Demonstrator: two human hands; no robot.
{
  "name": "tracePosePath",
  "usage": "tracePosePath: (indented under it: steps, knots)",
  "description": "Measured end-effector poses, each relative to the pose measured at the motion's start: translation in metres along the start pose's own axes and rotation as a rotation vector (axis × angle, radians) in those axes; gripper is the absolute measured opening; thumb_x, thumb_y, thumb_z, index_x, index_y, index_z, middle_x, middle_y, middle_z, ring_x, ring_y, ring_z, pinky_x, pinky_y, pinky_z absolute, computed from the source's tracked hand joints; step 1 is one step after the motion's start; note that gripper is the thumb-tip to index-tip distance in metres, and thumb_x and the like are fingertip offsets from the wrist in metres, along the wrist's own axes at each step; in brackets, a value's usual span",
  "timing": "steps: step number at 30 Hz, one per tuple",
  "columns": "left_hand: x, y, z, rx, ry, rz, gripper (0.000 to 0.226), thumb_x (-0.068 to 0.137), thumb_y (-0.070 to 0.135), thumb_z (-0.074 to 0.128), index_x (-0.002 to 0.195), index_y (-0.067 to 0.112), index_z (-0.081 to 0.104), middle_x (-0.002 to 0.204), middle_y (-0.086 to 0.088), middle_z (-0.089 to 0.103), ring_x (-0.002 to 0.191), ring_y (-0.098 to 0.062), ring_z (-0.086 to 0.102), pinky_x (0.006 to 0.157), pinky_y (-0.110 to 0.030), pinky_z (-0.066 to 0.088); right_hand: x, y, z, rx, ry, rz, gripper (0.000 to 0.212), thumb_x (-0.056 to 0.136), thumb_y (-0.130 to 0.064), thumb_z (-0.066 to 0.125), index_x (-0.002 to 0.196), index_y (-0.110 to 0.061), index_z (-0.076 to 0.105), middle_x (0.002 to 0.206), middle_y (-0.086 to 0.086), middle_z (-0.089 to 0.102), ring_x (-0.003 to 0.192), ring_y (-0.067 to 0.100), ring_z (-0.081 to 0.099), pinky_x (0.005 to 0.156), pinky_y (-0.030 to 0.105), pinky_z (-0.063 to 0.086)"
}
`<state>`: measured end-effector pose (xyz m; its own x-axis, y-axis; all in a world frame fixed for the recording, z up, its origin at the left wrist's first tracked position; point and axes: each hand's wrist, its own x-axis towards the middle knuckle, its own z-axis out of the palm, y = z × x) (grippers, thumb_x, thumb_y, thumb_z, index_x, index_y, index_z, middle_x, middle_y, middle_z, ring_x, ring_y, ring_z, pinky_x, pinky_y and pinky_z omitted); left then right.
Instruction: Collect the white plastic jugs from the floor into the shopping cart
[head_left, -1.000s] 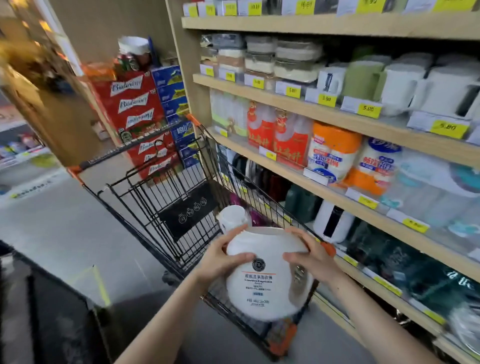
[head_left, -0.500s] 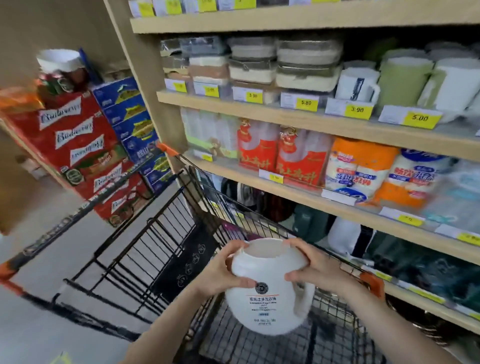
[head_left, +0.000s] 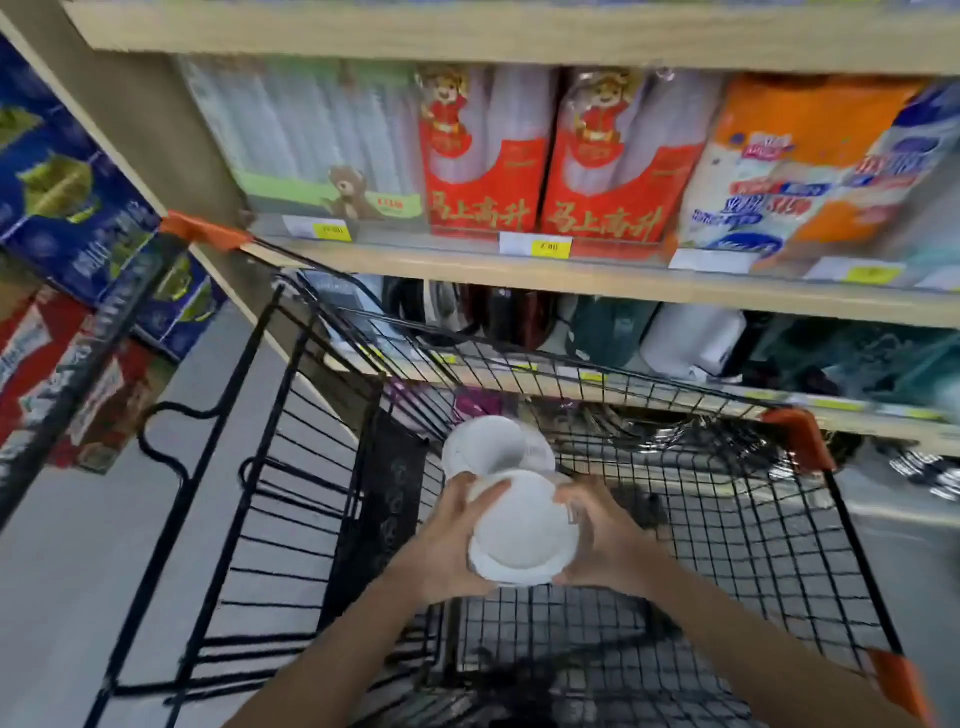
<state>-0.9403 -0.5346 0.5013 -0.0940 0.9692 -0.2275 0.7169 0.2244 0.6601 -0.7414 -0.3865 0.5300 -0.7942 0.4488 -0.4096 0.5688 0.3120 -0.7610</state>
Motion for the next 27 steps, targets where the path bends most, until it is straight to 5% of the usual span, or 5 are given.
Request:
tracePosePath:
  steps: [14,16,20,24,27]
  knots:
    - [0.033,-0.098,0.079,0.283,-0.146,-0.097,0.111,0.074,0.036,0.076,0.144,0.046,-0.011,0.145,-0.004,-0.013,0.146,-0.025,-0.002,0.117,-0.035,0.015,0.073,0.098,0.103,0.058,0.069,0.026,0.076,0.06,-0.021,0.087,0.119,-0.023,0.039,0.126,-0.009,0.023,0.119,0.015,0.037,0.094,0.033,0.051]
    - [0.038,-0.11,0.083,0.245,-0.119,-0.089,0.112,0.073,0.031,0.077,0.145,0.045,-0.007,0.145,0.0,-0.013,0.146,-0.026,-0.002,0.118,-0.037,0.016,0.079,0.101,0.106,0.11,0.084,0.025,0.074,0.062,-0.017,0.086,0.119,-0.025,0.04,0.129,-0.013,0.022,0.119,0.007,0.03,0.104,0.02,0.039]
    - [0.034,-0.12,0.092,0.305,0.0,0.015,0.114,0.07,0.04,0.078,0.147,0.042,-0.006,0.154,-0.023,0.01,0.144,-0.038,0.01,0.111,-0.055,0.029,0.079,0.107,0.107,0.054,0.054,0.008,0.075,0.066,-0.021,0.084,0.125,-0.018,0.038,0.131,-0.016,0.015,0.116,-0.003,0.022,0.086,-0.011,0.017]
    - [0.032,-0.113,0.085,0.371,-0.042,0.007,0.121,0.066,0.046,0.079,0.149,0.036,-0.009,0.154,-0.024,0.016,0.143,-0.034,0.014,0.109,-0.055,0.032,0.076,0.096,0.102,-0.098,0.038,-0.018,0.078,0.066,-0.031,0.082,0.129,-0.023,0.036,0.141,-0.01,0.013,0.126,0.01,0.024,0.113,0.027,0.024]
    - [0.033,-0.09,0.064,0.424,-0.168,-0.076,0.109,0.076,0.055,0.067,0.147,0.038,-0.013,0.16,-0.009,-0.005,0.147,-0.027,0.003,0.114,-0.049,0.027,0.064,0.076,0.081,-0.152,-0.047,0.021,0.085,0.068,-0.03,0.081,0.137,-0.025,0.032,0.152,0.001,0.005,0.134,0.025,0.027,0.112,0.047,0.03]
